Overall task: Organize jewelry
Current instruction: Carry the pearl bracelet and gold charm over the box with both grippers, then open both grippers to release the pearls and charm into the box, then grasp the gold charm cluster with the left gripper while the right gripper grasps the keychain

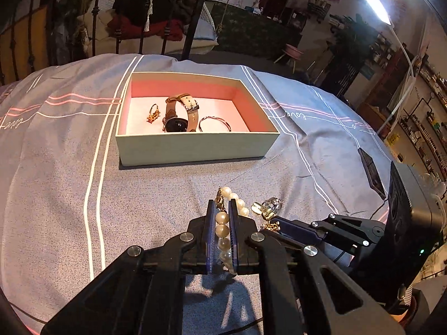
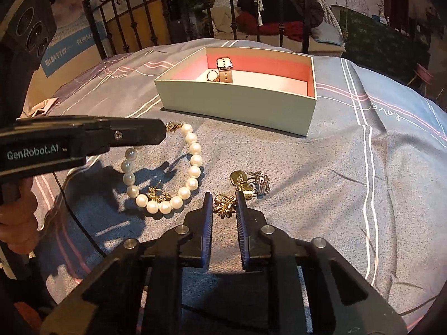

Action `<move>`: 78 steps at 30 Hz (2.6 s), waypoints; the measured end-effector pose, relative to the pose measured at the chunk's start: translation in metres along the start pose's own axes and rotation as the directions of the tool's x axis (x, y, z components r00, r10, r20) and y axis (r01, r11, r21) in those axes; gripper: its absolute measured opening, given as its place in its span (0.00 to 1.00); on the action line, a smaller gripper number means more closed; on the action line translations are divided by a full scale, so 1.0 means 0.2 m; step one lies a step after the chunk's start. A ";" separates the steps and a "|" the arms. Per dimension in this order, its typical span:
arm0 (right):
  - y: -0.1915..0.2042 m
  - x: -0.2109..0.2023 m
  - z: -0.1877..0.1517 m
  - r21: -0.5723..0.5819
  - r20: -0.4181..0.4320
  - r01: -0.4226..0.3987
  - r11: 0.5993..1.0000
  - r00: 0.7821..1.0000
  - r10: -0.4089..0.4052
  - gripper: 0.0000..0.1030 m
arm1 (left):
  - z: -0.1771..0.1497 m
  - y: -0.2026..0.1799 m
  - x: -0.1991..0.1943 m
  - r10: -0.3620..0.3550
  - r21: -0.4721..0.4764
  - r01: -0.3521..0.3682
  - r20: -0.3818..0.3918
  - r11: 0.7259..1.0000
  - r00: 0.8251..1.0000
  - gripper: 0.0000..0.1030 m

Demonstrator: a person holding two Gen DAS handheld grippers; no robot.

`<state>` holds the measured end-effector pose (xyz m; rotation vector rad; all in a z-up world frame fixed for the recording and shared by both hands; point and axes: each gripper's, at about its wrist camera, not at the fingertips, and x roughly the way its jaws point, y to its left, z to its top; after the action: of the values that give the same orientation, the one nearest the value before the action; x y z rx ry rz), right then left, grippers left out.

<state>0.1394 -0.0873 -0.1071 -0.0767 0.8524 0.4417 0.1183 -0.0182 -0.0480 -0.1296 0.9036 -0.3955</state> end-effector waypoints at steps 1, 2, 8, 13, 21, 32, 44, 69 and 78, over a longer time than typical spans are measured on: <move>0.00 -0.01 0.00 -0.002 0.007 -0.002 1.000 1.000 0.002 0.17 | 0.01 -0.01 -0.01 -0.008 0.000 0.008 0.006 1.000 1.000 0.08; 0.00 -0.02 0.00 -0.002 0.012 -0.004 1.000 1.000 0.004 0.17 | 0.02 -0.01 -0.02 -0.015 0.000 0.015 0.012 1.000 1.000 0.08; -0.02 -0.06 0.01 0.021 0.036 -0.013 1.000 0.999 0.012 0.17 | 0.09 -0.03 -0.07 -0.032 0.011 0.032 0.047 0.999 0.998 0.08; -0.03 -0.09 0.07 0.012 0.059 -0.014 1.000 0.998 0.013 0.17 | 0.14 -0.01 -0.08 -0.008 0.008 0.007 0.056 1.000 0.998 0.08; -0.07 -0.15 0.38 -0.015 0.171 0.009 1.000 0.985 -0.006 0.17 | 0.27 0.03 -0.09 0.042 -0.002 -0.042 0.104 0.999 0.994 0.08; -0.17 0.00 0.67 0.020 0.184 0.037 0.999 0.982 -0.041 0.18 | 0.57 0.09 0.00 0.126 -0.023 -0.124 0.151 0.992 0.980 0.08; -0.20 0.19 0.70 0.032 0.129 0.052 0.998 0.990 -0.056 0.18 | 0.68 0.12 0.19 0.150 -0.024 -0.148 0.098 0.989 0.984 0.08; -0.24 0.31 0.68 0.041 0.065 0.069 0.997 0.995 -0.072 0.39 | 0.66 0.18 0.31 0.204 -0.037 -0.202 0.053 0.979 0.978 0.37; -0.23 -0.03 0.46 0.077 0.159 0.056 0.995 0.985 -0.067 0.58 | 0.39 0.11 0.09 0.141 0.007 -0.142 0.076 0.990 0.987 0.65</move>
<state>0.2212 -0.1085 -0.0469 -0.0005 0.7038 0.3537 0.1960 -0.0091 -0.0186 -0.0677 0.8307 -0.2630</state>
